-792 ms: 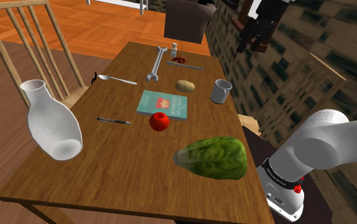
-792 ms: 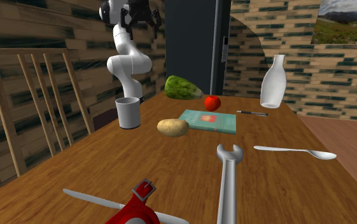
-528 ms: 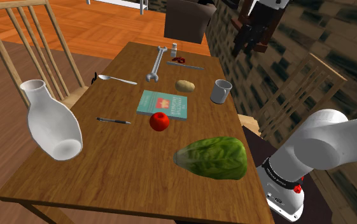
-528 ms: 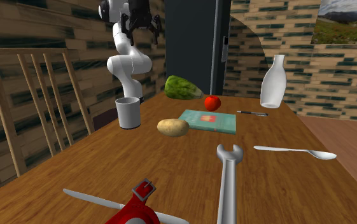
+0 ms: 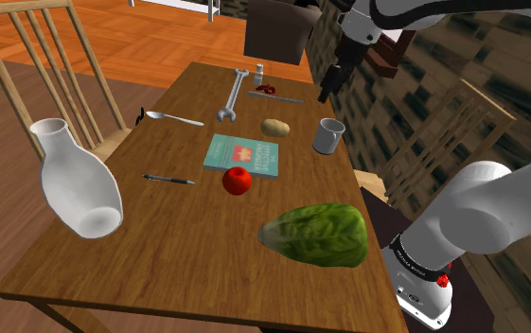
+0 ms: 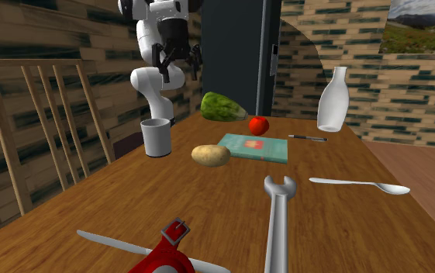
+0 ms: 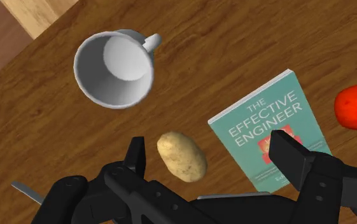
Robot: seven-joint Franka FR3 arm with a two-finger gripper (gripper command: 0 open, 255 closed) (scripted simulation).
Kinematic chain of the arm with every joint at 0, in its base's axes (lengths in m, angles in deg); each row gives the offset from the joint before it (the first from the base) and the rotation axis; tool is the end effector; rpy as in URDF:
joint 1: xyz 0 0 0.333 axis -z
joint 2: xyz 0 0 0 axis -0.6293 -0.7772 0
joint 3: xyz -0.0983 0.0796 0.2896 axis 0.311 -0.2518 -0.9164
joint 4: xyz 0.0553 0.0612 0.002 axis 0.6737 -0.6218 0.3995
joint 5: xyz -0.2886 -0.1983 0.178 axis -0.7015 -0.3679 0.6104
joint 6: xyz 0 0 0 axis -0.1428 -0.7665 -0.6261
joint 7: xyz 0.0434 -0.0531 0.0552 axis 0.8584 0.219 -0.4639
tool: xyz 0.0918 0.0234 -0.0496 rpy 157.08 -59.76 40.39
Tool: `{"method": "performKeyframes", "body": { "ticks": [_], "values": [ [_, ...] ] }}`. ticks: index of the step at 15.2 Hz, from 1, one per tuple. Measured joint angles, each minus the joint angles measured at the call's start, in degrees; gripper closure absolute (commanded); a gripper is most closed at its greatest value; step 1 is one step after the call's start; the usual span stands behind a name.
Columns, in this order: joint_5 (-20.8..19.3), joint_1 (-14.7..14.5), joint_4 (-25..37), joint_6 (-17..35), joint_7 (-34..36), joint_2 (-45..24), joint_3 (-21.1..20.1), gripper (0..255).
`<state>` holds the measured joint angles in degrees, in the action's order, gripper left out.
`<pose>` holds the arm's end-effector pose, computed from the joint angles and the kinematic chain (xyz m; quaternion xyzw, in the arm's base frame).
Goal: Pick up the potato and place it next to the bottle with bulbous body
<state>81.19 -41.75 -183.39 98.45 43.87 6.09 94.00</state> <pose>0.4052 -0.0393 0.5173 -0.9941 -0.0911 -0.0578 0.0123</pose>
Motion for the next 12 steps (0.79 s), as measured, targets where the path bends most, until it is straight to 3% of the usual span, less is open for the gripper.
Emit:
{"method": "performKeyframes", "body": {
  "ticks": [5,12],
  "values": [
    [0.0,-2.0,0.0,9.3,-7.6,-9.2,1.8,0],
    [1.9,-4.6,4.8,19.5,-18.3,-24.2,2.9,0]
  ]
}}
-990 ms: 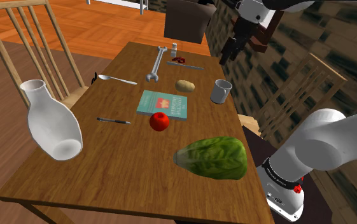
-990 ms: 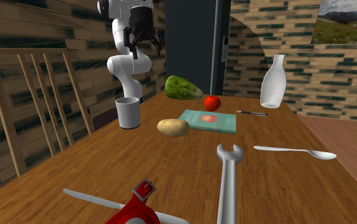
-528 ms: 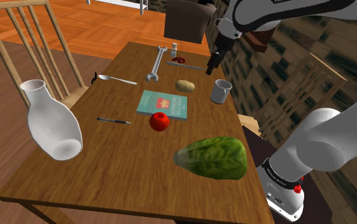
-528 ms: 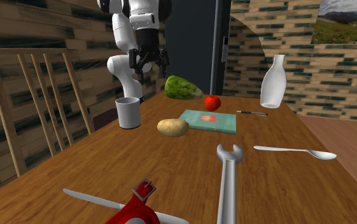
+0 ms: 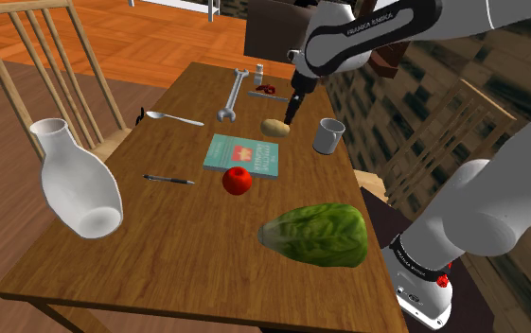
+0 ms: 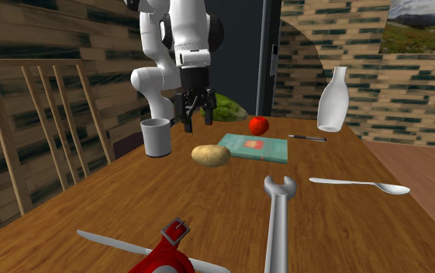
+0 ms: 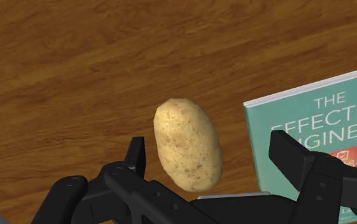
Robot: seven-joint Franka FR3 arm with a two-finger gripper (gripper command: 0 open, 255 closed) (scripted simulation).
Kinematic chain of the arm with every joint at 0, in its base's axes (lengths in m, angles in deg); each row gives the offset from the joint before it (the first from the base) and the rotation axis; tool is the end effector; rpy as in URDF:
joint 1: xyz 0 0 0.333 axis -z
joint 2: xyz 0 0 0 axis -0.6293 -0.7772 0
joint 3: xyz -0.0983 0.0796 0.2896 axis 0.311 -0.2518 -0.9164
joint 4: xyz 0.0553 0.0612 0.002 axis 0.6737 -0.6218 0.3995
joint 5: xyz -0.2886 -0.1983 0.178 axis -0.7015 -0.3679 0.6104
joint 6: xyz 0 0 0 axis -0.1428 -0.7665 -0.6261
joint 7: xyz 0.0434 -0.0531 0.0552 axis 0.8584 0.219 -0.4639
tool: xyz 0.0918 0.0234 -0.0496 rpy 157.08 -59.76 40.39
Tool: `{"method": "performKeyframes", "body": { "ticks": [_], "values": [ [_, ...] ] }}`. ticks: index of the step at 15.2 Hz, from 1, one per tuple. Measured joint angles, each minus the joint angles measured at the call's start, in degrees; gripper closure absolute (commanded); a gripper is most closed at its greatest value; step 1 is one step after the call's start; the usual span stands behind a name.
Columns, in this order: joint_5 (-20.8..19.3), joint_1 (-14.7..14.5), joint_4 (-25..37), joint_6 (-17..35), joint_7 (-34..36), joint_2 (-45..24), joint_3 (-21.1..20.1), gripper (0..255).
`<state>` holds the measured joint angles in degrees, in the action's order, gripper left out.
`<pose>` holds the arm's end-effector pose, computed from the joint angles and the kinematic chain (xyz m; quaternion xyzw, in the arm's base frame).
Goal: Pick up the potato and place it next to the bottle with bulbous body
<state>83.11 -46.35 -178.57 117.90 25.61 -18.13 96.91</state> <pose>0.5094 -0.0268 0.3974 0.9669 0.2483 0.0577 0.0051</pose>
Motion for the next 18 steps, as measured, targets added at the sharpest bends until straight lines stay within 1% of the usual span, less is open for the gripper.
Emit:
{"method": "performKeyframes", "body": {
  "ticks": [2,6,11,17,18],
  "values": [
    [1.0,-0.4,2.1,2.5,-3.3,-4.6,0.0,0],
    [1.9,-0.5,3.1,5.6,-5.9,-8.8,-0.1,0],
    [2.8,-0.5,2.5,8.9,-6.5,-11.6,-0.3,0],
    [2.9,-0.5,2.5,9.4,-6.7,-12.0,-0.3,0],
    [2.9,-0.5,2.5,9.4,-6.7,-12.0,-0.3,255]
  ]
}}
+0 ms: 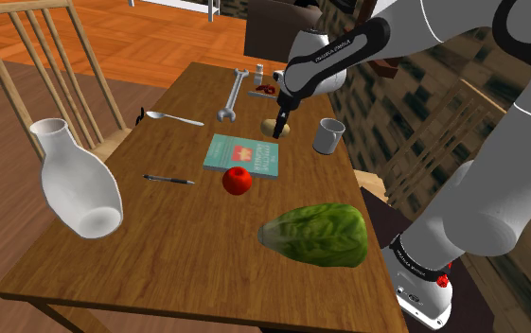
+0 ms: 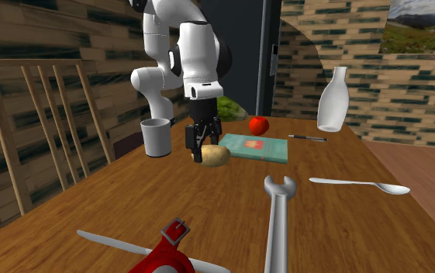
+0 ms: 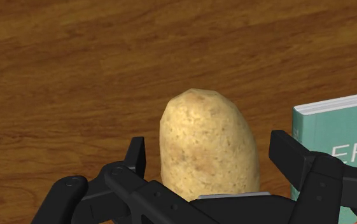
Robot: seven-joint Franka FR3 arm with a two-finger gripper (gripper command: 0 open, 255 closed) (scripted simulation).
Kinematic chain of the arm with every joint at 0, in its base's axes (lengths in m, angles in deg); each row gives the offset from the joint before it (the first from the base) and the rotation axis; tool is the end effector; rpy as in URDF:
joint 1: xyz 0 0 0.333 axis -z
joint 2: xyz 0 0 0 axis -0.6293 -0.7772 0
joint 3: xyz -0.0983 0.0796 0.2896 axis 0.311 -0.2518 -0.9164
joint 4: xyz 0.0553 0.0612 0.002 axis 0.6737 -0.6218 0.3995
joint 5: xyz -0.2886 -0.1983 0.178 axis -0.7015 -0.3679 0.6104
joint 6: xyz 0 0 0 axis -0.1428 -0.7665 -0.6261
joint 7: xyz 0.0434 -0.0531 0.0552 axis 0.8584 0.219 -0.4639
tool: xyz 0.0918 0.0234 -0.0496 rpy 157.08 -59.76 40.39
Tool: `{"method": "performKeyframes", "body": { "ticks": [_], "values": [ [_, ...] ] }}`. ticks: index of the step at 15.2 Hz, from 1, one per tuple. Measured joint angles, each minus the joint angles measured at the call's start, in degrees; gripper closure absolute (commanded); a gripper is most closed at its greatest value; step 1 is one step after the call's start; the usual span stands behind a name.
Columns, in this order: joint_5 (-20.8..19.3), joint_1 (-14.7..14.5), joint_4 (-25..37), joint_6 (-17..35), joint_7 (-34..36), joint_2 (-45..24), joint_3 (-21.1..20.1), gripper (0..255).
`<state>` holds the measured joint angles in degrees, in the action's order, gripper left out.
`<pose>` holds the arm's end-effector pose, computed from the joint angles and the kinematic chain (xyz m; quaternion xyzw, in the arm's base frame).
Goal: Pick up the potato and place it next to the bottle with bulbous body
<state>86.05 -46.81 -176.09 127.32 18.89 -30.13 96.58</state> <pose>0.5438 -0.0204 0.3240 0.9543 0.2932 0.0575 0.0104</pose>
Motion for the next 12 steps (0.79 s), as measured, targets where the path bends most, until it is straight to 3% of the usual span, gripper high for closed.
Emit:
{"method": "performKeyframes", "body": {
  "ticks": [12],
  "values": [
    [-0.2,0.0,0.2,-0.9,0.2,0.6,0.0,255]
  ]
}}
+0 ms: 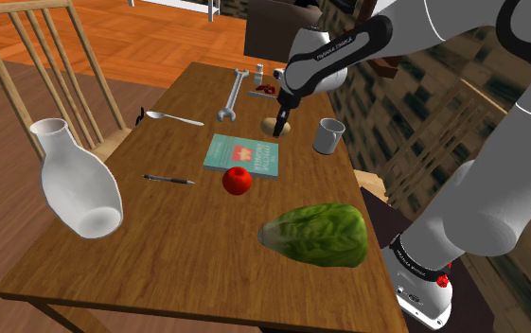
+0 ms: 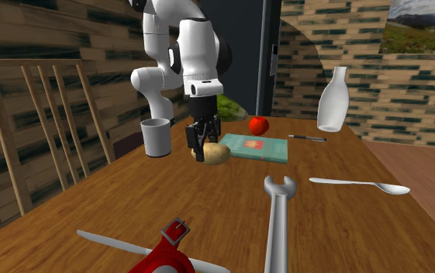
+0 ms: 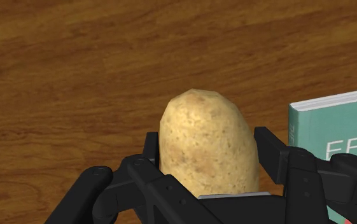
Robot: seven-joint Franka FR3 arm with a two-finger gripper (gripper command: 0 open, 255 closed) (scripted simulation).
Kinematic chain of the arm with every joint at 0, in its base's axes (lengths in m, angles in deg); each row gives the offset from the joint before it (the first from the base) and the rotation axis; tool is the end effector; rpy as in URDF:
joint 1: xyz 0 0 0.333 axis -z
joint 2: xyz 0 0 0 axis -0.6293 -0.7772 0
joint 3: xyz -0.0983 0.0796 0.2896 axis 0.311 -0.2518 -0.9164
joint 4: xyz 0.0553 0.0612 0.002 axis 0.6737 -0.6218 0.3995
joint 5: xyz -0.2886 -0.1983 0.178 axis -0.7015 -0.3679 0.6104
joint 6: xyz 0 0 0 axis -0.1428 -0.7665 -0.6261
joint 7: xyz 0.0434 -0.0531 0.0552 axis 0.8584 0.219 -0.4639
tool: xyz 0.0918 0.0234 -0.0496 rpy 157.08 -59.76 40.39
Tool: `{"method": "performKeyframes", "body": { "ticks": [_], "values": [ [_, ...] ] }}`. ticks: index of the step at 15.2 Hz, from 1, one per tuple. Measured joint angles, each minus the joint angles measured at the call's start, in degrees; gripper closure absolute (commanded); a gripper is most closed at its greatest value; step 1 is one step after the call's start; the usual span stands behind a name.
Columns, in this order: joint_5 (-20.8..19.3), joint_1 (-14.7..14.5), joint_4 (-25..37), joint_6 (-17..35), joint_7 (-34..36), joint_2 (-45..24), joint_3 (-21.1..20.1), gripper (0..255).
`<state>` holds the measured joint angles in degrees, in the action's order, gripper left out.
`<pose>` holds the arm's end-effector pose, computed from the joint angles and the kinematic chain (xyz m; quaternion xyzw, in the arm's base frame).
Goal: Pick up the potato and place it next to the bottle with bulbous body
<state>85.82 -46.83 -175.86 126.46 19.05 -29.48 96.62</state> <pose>0.5436 -0.0204 0.3303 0.9542 0.2933 0.0576 0.0104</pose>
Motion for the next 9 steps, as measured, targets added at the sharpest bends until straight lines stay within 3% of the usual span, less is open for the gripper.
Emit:
{"method": "performKeyframes", "body": {
  "ticks": [9],
  "values": [
    [-1.4,-0.1,2.5,-6.4,1.0,4.1,0.2,255]
  ]
}}
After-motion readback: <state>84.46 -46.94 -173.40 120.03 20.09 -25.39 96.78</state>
